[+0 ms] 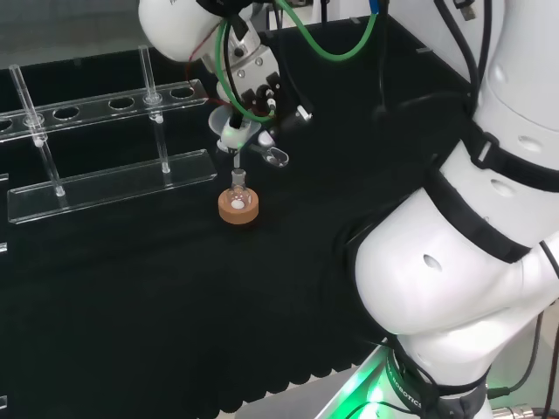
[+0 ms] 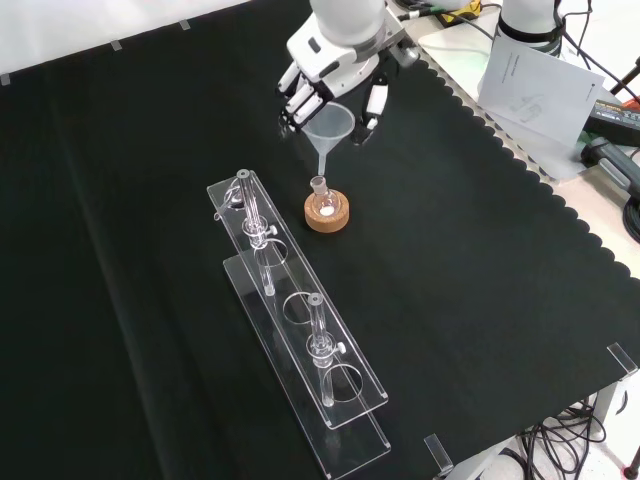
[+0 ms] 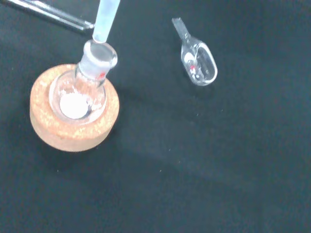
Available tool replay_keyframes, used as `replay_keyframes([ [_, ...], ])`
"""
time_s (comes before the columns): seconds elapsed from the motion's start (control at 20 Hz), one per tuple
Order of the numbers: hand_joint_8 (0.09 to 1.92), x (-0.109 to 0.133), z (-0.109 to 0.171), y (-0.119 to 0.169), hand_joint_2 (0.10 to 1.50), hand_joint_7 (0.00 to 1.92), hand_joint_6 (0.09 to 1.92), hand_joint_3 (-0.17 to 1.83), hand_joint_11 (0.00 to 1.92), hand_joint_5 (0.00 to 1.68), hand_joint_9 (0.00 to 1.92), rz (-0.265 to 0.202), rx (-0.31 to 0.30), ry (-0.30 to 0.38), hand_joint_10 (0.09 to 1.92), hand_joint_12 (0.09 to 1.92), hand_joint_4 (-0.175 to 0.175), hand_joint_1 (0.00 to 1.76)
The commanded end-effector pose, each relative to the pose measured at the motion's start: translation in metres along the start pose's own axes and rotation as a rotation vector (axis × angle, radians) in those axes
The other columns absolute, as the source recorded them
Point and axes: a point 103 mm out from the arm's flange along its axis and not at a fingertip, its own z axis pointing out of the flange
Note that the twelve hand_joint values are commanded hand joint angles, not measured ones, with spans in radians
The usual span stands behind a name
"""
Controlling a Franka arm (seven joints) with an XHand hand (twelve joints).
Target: Remove the funnel from the round-bottom flask.
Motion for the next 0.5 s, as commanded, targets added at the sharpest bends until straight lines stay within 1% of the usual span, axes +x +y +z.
replay_keyframes([
  [0.05,0.70,-0.016,-0.040,-0.029,0.91,0.52,0.09,0.41,0.59,0.48,1.08,0.042,-0.015,-0.016,0.54,1.27,-0.055,0.65],
  [0.25,0.70,-0.022,-0.053,-0.036,0.91,0.52,0.09,0.41,0.59,0.48,1.08,0.049,-0.042,0.003,0.53,1.27,-0.054,0.65],
  [0.3,0.70,-0.024,-0.056,-0.037,0.91,0.52,0.09,0.41,0.59,0.49,1.08,0.049,-0.043,0.010,0.53,1.27,-0.054,0.65],
  [0.35,0.70,-0.025,-0.060,-0.038,0.91,0.52,0.09,0.41,0.59,0.49,1.07,0.069,-0.038,0.009,0.53,1.27,-0.054,0.64],
  [0.5,0.70,-0.029,-0.070,-0.038,0.90,0.52,0.09,0.41,0.59,0.49,1.07,0.075,-0.041,0.020,0.53,1.27,-0.053,0.64],
])
